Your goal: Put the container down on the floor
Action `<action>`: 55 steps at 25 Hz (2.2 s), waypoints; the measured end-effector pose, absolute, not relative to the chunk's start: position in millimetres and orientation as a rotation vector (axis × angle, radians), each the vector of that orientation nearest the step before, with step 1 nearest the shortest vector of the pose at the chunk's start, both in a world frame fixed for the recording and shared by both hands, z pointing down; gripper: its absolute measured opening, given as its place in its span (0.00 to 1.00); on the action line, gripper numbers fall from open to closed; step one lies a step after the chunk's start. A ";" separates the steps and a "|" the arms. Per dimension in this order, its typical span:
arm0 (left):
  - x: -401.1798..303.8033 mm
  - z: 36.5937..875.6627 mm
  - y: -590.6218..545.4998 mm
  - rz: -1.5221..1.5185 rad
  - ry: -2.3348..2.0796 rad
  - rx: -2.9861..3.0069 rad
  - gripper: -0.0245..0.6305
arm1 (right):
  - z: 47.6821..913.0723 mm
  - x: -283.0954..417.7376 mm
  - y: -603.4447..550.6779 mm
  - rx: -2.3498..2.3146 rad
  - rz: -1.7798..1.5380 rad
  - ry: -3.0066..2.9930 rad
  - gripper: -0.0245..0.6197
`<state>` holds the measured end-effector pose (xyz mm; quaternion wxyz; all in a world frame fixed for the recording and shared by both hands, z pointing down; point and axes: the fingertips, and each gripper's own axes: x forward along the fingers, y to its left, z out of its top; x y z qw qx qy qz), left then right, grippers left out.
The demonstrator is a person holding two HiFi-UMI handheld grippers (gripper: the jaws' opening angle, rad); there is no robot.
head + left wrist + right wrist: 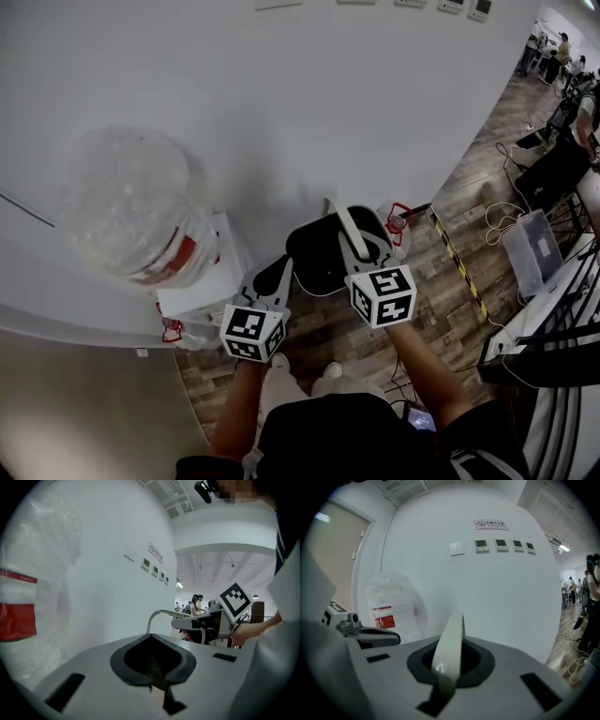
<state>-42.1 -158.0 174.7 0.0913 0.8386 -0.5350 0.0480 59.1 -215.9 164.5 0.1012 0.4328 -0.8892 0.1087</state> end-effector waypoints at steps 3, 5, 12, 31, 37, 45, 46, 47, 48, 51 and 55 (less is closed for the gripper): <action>-40.7 179.7 -158.4 0.133 -1.605 2.478 0.06 | 171.9 59.0 -220.3 1.271 0.333 -2.627 0.09; -40.2 183.7 -159.8 0.127 -1.604 2.478 0.06 | 177.9 56.2 -225.1 1.270 0.338 -2.623 0.09; -50.4 209.4 -169.9 0.078 -1.561 2.486 0.06 | 202.8 42.9 -236.9 1.292 0.339 -2.612 0.09; -81.3 343.8 -218.1 0.017 -1.550 2.420 0.06 | 337.9 5.3 -272.7 1.297 0.347 -2.580 0.09; -87.4 397.1 -229.3 0.055 -1.604 2.416 0.06 | 393.5 -3.8 -287.0 1.307 0.344 -2.569 0.09; -99.6 457.6 -237.3 0.093 -1.644 2.424 0.06 | 463.1 -13.4 -295.5 1.302 0.388 -2.564 0.09; -100.3 464.8 -238.3 0.092 -1.643 2.425 0.06 | 470.3 -14.5 -296.8 1.301 0.390 -2.563 0.09; -101.0 472.1 -239.2 0.090 -1.640 2.426 0.06 | 477.1 -16.0 -297.9 1.300 0.391 -2.563 0.09; -102.2 479.6 -239.8 0.089 -1.639 2.427 0.06 | 483.8 -17.8 -298.6 1.297 0.391 -2.564 0.09; -105.1 502.2 -239.0 0.079 -1.640 2.424 0.06 | 503.2 -22.6 -298.9 1.287 0.385 -2.569 0.09; -102.6 525.6 -239.1 0.048 -1.640 2.418 0.06 | 526.9 -24.1 -302.3 1.297 0.385 -2.576 0.09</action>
